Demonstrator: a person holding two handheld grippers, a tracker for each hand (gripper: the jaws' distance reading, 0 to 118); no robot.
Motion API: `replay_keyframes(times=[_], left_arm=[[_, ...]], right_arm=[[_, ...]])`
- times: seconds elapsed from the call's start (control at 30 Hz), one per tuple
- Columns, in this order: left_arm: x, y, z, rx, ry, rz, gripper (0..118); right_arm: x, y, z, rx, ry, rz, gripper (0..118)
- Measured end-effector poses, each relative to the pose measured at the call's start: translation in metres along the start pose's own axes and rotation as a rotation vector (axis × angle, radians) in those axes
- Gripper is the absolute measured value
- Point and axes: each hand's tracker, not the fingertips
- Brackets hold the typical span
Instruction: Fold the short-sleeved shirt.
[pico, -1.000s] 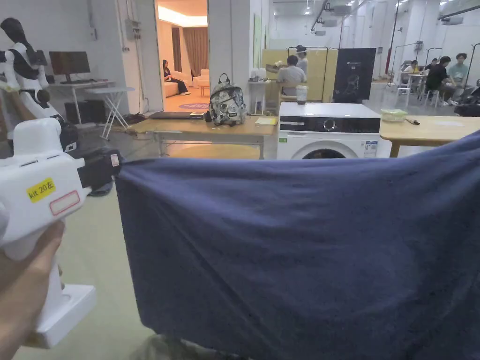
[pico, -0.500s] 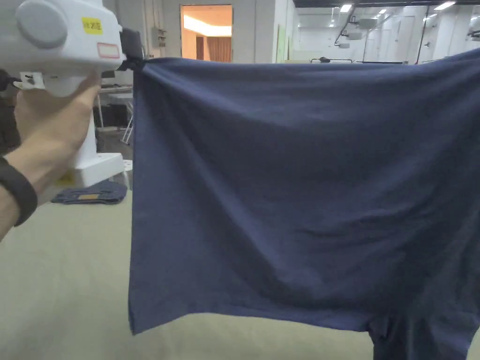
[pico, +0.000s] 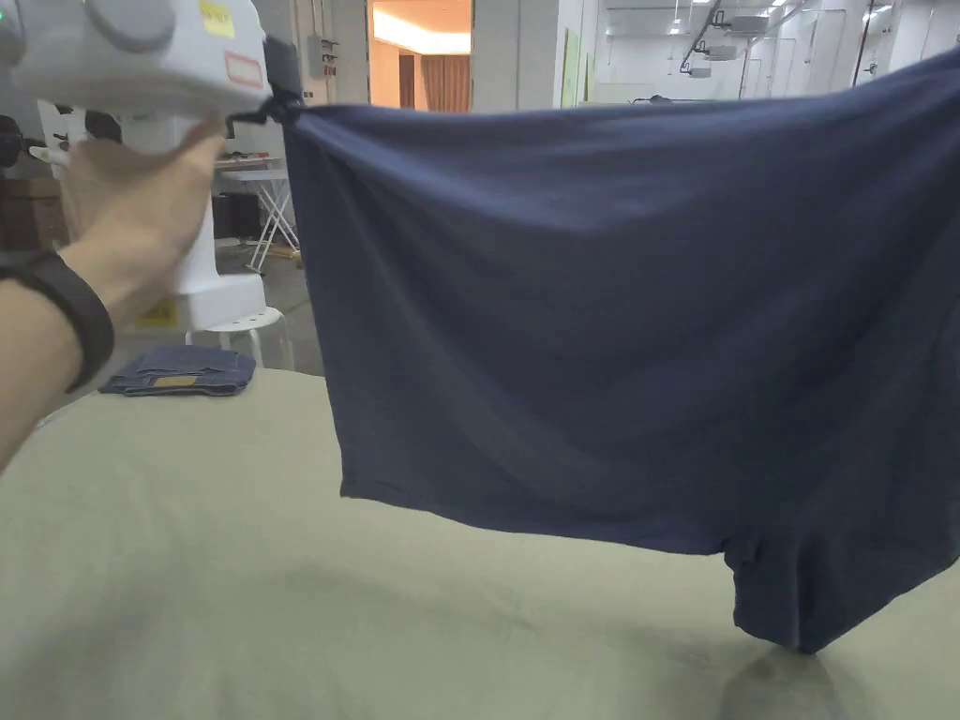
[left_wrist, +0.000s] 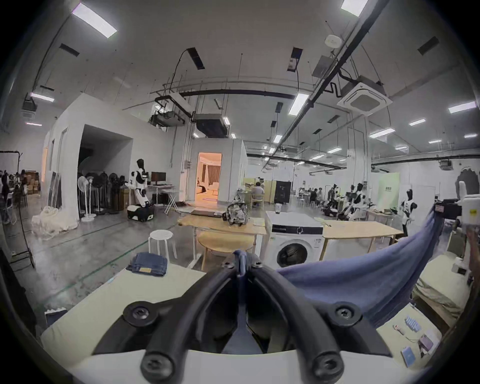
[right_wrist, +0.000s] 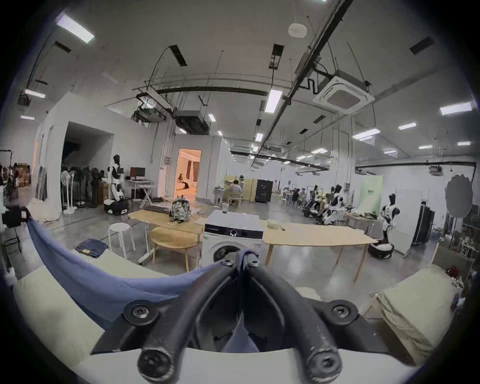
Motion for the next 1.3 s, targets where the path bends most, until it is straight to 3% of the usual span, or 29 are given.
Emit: replay_keyframes(times=[0.17, 0.27, 0.37, 0.47, 0.57, 0.67, 0.7, 0.77, 0.97, 1.13, 1.2, 1.23, 1.27, 1.3], left_arm=[[-0.011, -0.071, -0.024, -0.136, 0.010, -0.027, 0], [-0.015, -0.122, -0.025, -0.198, -0.010, 0.001, 0], [-0.019, -0.168, -0.010, -0.247, -0.033, 0.018, 0], [-0.027, -0.215, 0.026, -0.284, -0.076, -0.015, 0], [-0.038, -0.272, 0.082, -0.271, -0.111, -0.028, 0], [-0.048, -0.323, 0.145, -0.329, -0.157, 0.080, 0], [-0.051, -0.337, 0.161, -0.394, -0.152, 0.103, 0], [-0.059, -0.374, 0.203, -0.424, -0.197, 0.137, 0], [-0.081, -0.451, 0.288, -0.525, -0.137, 0.284, 0], [-0.082, -0.474, 0.311, -0.612, -0.149, 0.160, 0], [-0.081, -0.472, 0.314, -0.624, -0.171, 0.181, 0], [-0.081, -0.470, 0.316, -0.607, -0.168, 0.184, 4], [-0.079, -0.468, 0.316, -0.593, -0.150, 0.177, 23], [-0.077, -0.463, 0.319, -0.558, -0.119, 0.143, 52]], right_arm=[[-0.012, -0.066, -0.008, -0.098, 0.047, -0.007, 1], [-0.025, -0.122, 0.013, -0.160, 0.086, -0.070, 1], [-0.015, -0.170, 0.022, -0.222, 0.100, -0.065, 1], [-0.001, -0.223, 0.060, -0.260, 0.111, -0.046, 1], [0.021, -0.289, 0.103, -0.315, 0.154, -0.123, 1], [0.032, -0.355, 0.172, -0.335, 0.168, -0.124, 1], [0.035, -0.377, 0.195, -0.339, 0.152, -0.142, 1], [0.039, -0.423, 0.245, -0.345, 0.149, -0.278, 1], [0.053, -0.526, 0.332, -0.530, 0.045, -0.398, 1], [0.049, -0.557, 0.365, -0.587, 0.037, -0.352, 1], [0.043, -0.560, 0.370, -0.597, 0.037, -0.328, 5], [0.042, -0.561, 0.374, -0.597, 0.024, -0.306, 14], [0.041, -0.561, 0.378, -0.596, 0.019, -0.292, 32], [0.041, -0.558, 0.382, -0.577, 0.010, -0.280, 52]])
